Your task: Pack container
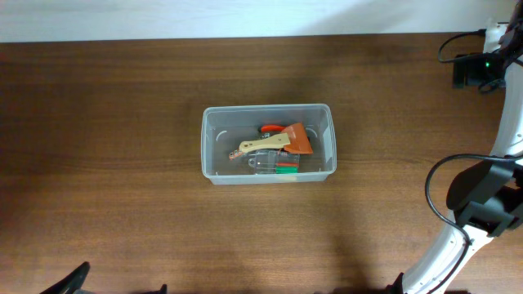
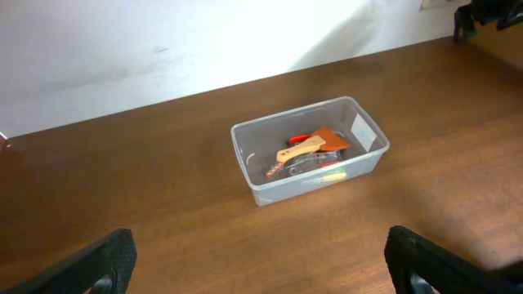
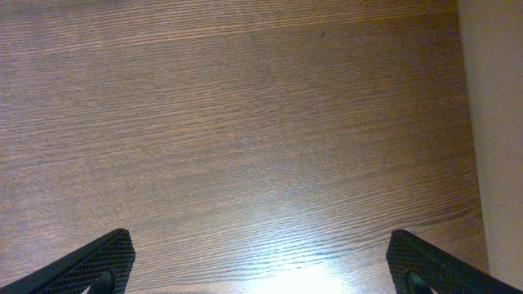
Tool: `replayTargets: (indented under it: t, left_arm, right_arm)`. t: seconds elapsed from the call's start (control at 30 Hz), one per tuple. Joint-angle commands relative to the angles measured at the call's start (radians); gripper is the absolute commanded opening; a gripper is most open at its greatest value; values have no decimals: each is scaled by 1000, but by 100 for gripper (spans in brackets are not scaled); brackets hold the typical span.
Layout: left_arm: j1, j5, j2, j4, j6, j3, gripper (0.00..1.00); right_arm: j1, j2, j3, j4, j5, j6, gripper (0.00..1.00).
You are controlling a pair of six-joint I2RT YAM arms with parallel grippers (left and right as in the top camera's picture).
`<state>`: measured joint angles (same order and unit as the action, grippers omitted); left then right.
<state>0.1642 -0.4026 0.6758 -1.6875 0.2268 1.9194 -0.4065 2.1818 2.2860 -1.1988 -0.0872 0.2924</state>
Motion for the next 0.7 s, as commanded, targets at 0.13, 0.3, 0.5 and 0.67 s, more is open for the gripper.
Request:
replayTargets:
  t: [0.13,0.3,0.5,0.67]
  left_arm:
    - [2,-32,-9,3,-18,-9,99]
    - [2,-24,-9,4,-17,-9,99]
    - [2,-23,-9,123,-17,-62,99]
    - [2,-46,-9,324,-18,-202,99]
  right_arm:
    - [-6,-8,2,3,5,-1,99]
    - [-6,-8,2,3,5,-1,99]
    - [-6,-8,2,3,5,-1,99]
    - [-6,-8,2,3,5,-1,99]
